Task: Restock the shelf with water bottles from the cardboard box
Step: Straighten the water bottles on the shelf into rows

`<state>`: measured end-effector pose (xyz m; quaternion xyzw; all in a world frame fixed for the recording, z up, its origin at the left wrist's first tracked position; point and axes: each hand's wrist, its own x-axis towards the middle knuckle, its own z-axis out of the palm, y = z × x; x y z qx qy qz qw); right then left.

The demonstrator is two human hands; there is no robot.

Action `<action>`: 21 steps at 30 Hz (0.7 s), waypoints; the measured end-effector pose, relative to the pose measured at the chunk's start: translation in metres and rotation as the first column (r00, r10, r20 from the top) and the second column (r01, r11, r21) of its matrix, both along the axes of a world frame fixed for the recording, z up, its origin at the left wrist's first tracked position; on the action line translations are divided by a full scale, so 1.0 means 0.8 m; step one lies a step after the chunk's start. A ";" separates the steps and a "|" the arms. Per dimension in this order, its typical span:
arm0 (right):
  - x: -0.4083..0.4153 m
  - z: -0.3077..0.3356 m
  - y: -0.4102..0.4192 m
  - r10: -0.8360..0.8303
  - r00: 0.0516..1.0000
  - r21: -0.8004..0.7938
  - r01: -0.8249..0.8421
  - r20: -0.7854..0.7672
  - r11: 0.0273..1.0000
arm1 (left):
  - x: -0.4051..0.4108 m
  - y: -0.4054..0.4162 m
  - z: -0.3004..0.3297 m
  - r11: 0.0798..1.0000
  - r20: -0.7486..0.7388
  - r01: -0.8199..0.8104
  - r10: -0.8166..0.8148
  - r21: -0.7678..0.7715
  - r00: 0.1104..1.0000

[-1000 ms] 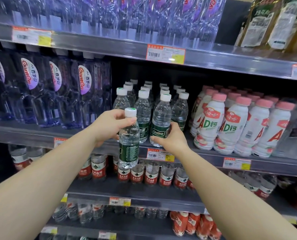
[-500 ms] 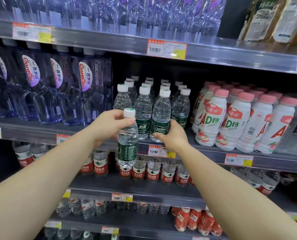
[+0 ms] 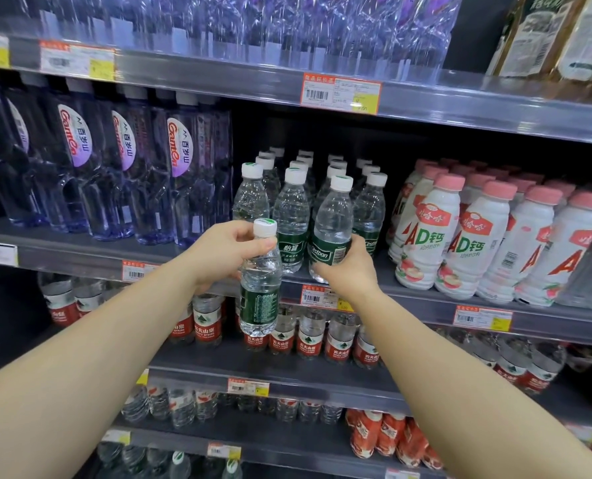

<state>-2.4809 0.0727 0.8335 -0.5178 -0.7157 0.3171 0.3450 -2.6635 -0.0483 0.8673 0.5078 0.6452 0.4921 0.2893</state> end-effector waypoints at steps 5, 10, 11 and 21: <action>0.003 0.000 -0.001 0.003 1.000 -0.013 -0.003 0.005 1.000 | 0.002 -0.002 -0.002 1.000 -0.033 0.014 -0.014 0.015 0.999; 0.010 -0.002 0.002 -0.040 0.998 0.054 0.038 0.039 0.998 | 0.004 0.003 0.002 1.000 -0.004 0.006 -0.006 0.014 1.000; 0.009 -0.002 0.002 -0.040 0.998 0.052 0.038 0.044 0.998 | 0.005 0.005 0.002 1.000 0.015 0.007 -0.007 0.013 1.000; 0.007 -0.007 0.002 -0.080 0.988 0.084 0.070 0.128 0.994 | 0.017 0.015 0.021 1.000 -0.010 0.025 -0.025 0.015 1.000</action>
